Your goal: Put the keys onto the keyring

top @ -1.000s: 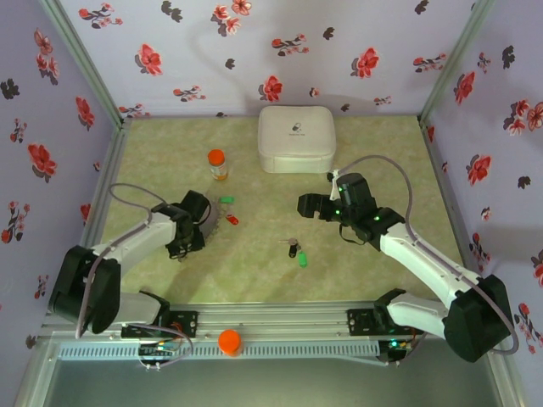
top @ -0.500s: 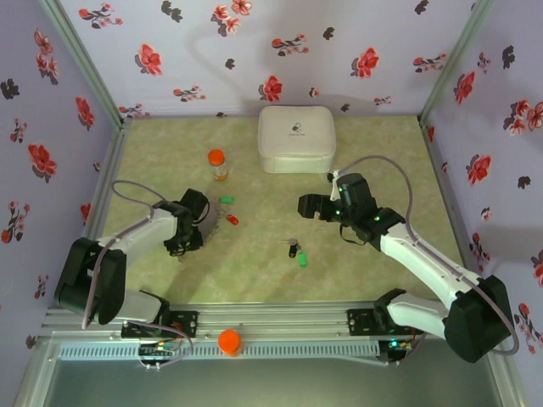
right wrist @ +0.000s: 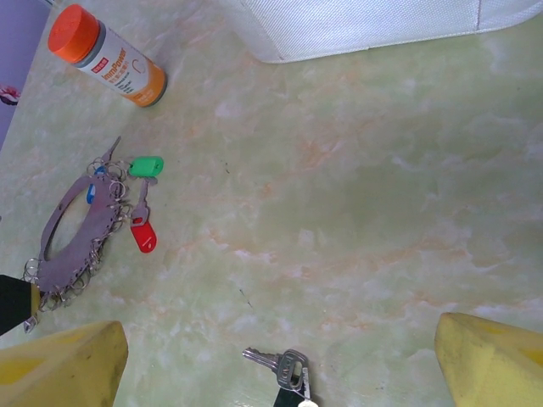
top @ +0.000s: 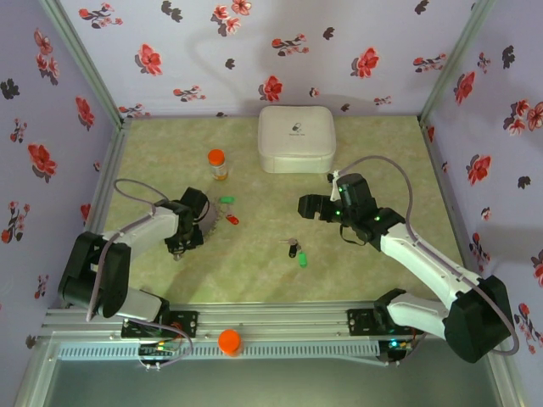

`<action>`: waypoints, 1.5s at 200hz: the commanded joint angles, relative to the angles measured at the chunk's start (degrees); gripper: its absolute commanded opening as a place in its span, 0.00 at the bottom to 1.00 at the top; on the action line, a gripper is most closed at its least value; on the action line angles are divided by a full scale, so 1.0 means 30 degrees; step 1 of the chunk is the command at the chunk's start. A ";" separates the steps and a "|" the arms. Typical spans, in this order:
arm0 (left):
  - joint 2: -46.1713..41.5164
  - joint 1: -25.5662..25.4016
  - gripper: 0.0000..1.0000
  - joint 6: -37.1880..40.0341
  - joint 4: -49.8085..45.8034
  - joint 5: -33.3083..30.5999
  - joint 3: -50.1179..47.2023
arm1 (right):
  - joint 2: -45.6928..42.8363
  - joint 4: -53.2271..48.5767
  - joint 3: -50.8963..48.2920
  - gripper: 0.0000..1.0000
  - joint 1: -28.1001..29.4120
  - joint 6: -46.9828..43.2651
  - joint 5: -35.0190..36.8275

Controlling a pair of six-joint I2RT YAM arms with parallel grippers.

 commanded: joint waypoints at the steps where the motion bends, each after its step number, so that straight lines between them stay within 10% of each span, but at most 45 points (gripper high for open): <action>1: -0.0431 0.0144 0.04 0.0093 -0.0096 -0.0001 -0.0103 | -0.0345 -0.0188 0.0146 0.94 0.0131 -0.0393 0.0318; 47: -0.2277 -0.0560 0.00 -0.1451 -0.0016 0.1203 -0.0133 | -0.0396 -0.0158 0.0074 0.94 0.0131 -0.0304 0.0254; 132: -0.5629 -0.6749 0.00 -1.1198 0.3883 0.2301 -0.2464 | 0.1102 0.0148 0.0384 0.90 0.1350 -0.1823 -0.1176; 233: -0.5658 -1.1082 0.00 -1.7757 1.0970 0.1865 -0.6175 | 0.3136 0.1550 -0.0134 0.60 0.6293 -0.3661 -0.1774; 300: -0.7982 -1.1375 0.27 -1.8274 0.8416 0.1072 -0.6726 | 0.5162 0.3705 0.0218 0.54 0.6508 -0.4020 -0.2495</action>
